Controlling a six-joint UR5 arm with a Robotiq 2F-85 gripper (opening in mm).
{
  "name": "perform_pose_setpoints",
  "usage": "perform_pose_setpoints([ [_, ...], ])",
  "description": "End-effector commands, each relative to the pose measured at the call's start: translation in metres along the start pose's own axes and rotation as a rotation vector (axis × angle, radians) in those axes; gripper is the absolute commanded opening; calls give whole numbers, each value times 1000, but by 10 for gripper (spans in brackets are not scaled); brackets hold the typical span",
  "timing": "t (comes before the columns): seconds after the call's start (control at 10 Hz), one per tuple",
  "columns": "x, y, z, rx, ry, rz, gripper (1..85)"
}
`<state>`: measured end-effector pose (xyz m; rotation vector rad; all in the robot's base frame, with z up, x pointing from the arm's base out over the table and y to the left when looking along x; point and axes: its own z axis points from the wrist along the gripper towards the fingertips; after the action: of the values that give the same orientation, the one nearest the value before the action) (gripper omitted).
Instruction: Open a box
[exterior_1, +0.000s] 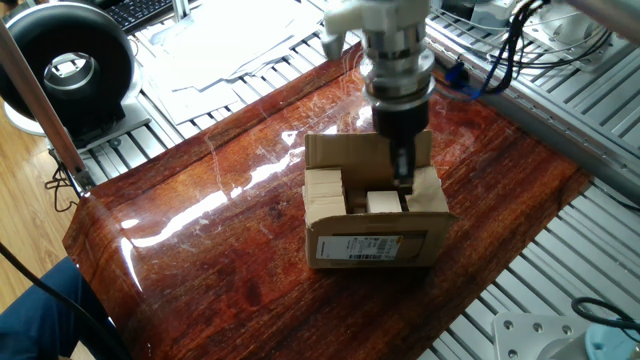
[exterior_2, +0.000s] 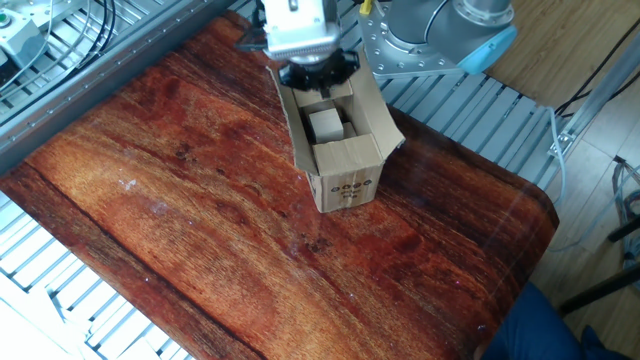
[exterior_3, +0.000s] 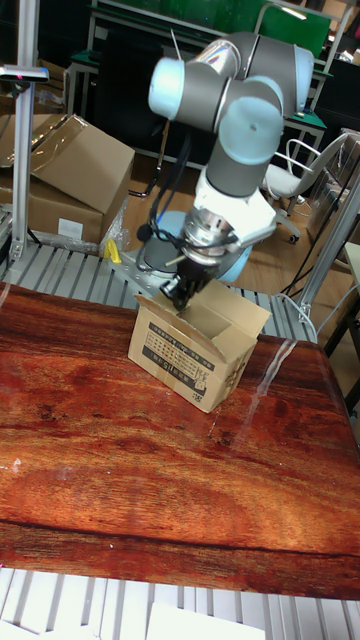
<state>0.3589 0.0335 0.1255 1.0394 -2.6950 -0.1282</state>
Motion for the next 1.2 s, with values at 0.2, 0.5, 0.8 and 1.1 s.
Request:
perform_pose_setpoints([
  [0.2, -15, 4, 21, 12, -82, 15, 10],
  [0.5, 0, 0, 25, 27, -73, -23, 10],
  [0.8, 7, -6, 26, 39, -66, -44, 10],
  [1.1, 25, -11, 14, 41, 9, -80, 10],
])
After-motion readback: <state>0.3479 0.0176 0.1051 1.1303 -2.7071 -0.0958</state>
